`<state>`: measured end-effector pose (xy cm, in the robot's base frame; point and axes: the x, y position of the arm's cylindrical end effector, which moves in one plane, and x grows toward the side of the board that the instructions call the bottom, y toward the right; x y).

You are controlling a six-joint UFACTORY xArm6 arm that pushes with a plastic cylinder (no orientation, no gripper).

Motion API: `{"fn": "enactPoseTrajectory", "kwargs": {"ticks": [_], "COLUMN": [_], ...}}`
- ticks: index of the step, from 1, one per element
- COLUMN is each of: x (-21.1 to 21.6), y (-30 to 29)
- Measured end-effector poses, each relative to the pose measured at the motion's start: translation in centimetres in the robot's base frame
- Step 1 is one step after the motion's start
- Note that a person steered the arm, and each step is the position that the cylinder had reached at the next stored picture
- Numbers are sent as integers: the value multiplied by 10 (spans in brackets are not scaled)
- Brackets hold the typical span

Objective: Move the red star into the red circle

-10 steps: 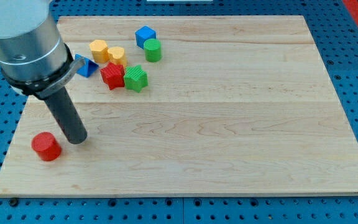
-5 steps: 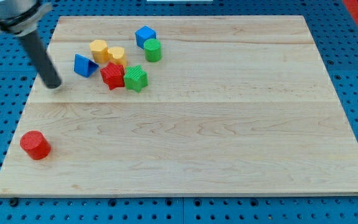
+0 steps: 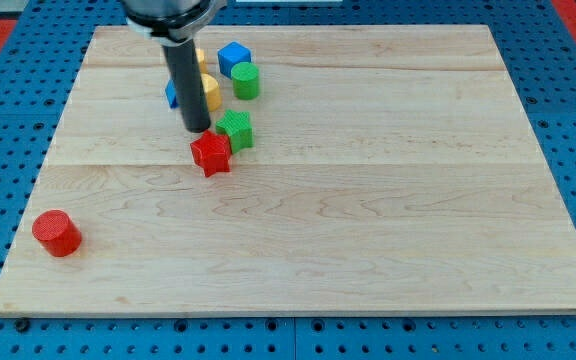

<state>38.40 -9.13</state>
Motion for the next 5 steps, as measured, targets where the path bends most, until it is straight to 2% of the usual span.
{"fn": "enactPoseTrajectory", "kwargs": {"ticks": [1,3,4,5], "x": [69,156,141,140], "y": [15,-36,-50,-94]}}
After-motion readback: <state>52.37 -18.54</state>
